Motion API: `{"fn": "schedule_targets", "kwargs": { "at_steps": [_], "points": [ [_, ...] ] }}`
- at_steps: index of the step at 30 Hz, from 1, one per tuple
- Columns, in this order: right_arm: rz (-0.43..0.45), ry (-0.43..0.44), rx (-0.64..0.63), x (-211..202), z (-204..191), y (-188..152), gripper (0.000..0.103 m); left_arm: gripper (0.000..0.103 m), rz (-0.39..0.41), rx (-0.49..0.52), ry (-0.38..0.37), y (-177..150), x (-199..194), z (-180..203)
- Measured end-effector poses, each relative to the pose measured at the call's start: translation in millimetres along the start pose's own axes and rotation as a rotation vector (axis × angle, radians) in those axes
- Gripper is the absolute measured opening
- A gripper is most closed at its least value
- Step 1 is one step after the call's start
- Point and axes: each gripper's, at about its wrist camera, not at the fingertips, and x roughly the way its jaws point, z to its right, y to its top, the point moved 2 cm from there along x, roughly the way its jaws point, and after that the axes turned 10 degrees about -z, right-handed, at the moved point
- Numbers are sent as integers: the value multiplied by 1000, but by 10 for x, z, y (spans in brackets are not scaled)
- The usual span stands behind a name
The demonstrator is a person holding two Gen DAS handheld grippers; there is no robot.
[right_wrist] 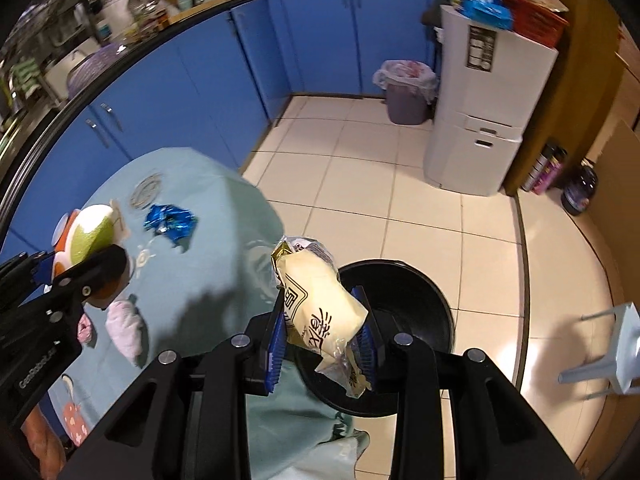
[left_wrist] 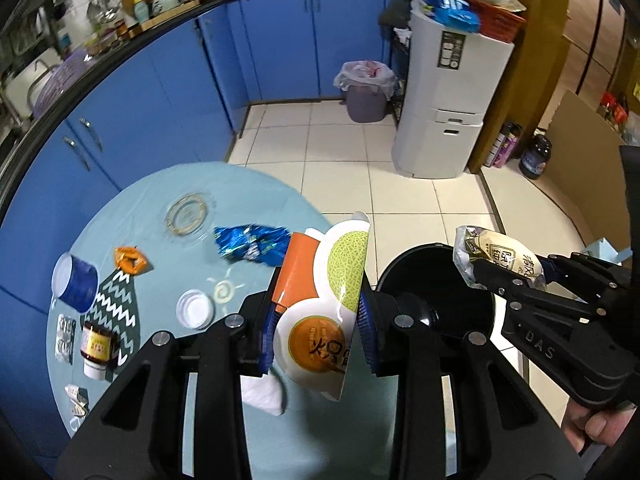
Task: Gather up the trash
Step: 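Carry the cup and snack bag over the black trash bin, then open the right tool over the bin while the left tool releases the cup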
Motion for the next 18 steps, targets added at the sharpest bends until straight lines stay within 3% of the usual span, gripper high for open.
{"fn": "schedule_targets", "kwargs": {
  "at_steps": [6, 9, 11, 14, 18],
  "points": [
    [4, -11, 26, -3, 167, 13, 32, 35, 16, 23, 10, 69, -5, 151],
    [2, -9, 46, -3, 259, 31, 45, 34, 16, 24, 1, 109, -1, 221],
    [5, 5, 57, -7, 313, 27, 65, 34, 18, 28, 4, 121, -10, 256],
    [17, 17, 65, -29, 356, 14, 75, 34, 25, 41, 7, 145, -22, 326],
    [22, -3, 64, -47, 400, -12, 80, 34, 25, 56, -3, 173, -16, 442]
  ]
}}
